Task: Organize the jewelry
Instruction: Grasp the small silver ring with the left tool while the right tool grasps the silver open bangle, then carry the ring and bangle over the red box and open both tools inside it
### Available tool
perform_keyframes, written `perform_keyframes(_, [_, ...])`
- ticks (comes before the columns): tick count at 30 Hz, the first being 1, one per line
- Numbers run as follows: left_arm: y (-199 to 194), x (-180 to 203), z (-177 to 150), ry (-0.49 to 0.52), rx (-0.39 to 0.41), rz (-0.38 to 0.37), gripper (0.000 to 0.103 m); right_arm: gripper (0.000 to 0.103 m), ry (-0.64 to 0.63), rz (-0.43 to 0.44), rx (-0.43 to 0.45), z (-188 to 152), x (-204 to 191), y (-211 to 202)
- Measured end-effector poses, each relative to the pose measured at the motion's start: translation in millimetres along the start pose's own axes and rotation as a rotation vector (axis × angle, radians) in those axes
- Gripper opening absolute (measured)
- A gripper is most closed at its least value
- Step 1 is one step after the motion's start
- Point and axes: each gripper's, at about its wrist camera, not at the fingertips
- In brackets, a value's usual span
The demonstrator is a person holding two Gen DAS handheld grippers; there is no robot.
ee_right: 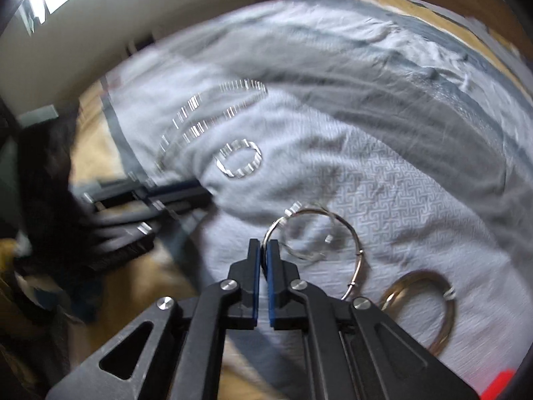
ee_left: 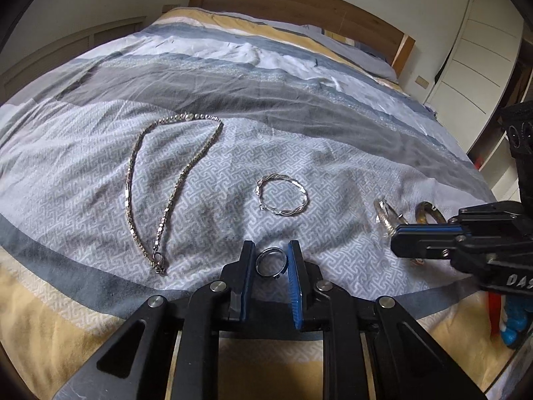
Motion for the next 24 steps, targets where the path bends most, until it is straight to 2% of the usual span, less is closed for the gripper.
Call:
perform_keyframes(3, [-8,6,3,0.011,0.011,-0.005,0.019,0.003,0.098,0.068,0.071,1,3,-16])
perform_keyframes(12, [-51,30,5,0.042,0.038,-0.043,0.019,0.003,0.210,0.097,0.191,-19,-18,-80])
perform_keyframes(19, [-107,72,2,0.109,0.072,-0.106,0.019,0.003,0.259,0.062,0.277,-58,-29,-151])
perform_keyframes(24, [-132,121,-4,0.176,0.079,-0.171,0.019,0.003,0.308,-0.017,0.329,-103,-20,-206])
Point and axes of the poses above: each gripper's, at about its wrist camera, not at the fingertips, and y roughly the way its jaws point, x to its right, z to its top, and after that the axes turned 6 degrees about -z, right-handed
